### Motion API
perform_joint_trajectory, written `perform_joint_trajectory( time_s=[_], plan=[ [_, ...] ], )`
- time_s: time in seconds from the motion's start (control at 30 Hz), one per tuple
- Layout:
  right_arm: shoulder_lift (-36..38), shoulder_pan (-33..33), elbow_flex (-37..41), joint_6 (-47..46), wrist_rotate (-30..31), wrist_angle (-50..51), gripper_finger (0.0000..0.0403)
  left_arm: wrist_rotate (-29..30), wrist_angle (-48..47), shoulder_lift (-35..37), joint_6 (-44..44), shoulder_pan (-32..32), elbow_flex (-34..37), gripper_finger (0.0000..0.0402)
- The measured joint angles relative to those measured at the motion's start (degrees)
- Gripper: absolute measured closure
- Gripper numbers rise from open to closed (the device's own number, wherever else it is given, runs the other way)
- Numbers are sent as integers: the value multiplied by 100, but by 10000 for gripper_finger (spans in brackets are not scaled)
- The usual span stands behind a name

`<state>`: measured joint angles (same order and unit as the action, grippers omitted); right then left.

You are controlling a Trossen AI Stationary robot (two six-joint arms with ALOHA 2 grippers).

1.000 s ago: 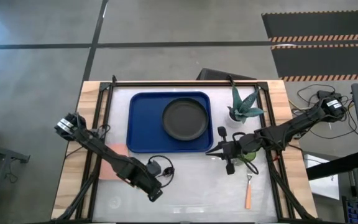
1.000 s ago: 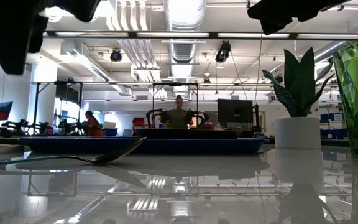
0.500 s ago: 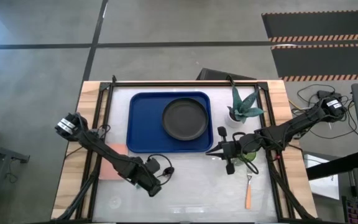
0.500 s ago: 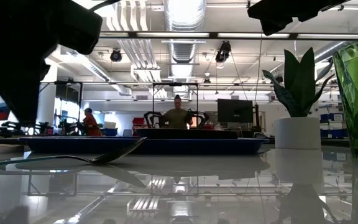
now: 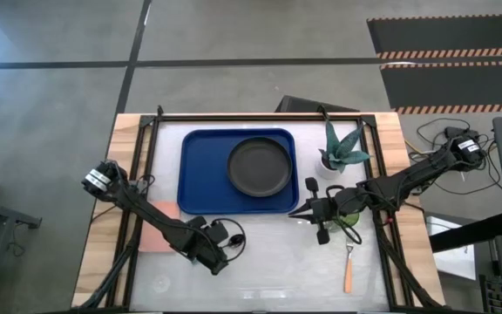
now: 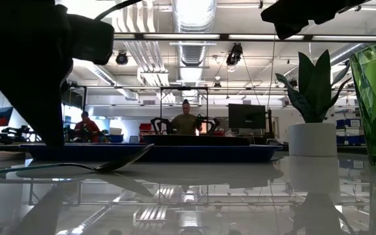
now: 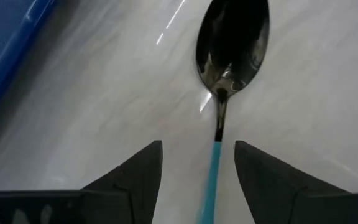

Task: Pick and place plate/cup/fork/spoon on tray
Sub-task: Put the blue spoon to the left of the black plate on the blue serving tray

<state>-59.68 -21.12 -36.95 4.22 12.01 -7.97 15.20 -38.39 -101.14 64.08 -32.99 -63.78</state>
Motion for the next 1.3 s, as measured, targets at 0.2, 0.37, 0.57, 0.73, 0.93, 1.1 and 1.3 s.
perform_joint_trajectory(
  time_s=[0.2, 0.37, 0.57, 0.73, 0.93, 1.1, 1.3],
  plan=[
    [0, 0, 0, -33, 2, 49, 394, 78, 806, 0, -324, -51, 300, 219],
    [0, 0, 2, -47, 2, 57, 394, 192, 1145, 0, -448, -127, 589, 219],
    [0, 0, 2, -58, 2, 69, 394, 528, 1191, 2, -466, -193, 783, 234],
    [0, 0, 4, -58, 2, 99, 394, 698, 1550, 20, -726, -293, 1014, 273],
    [0, 0, 4, -60, 4, 132, 394, 737, 1582, 22, -774, -348, 1056, 349],
    [0, 0, 4, -61, 4, 135, 394, 737, 1571, 20, -765, -361, 1056, 394],
    [0, 0, 6, -80, 4, 177, 394, 717, 1490, 37, -760, -391, 980, 399]
  ],
)
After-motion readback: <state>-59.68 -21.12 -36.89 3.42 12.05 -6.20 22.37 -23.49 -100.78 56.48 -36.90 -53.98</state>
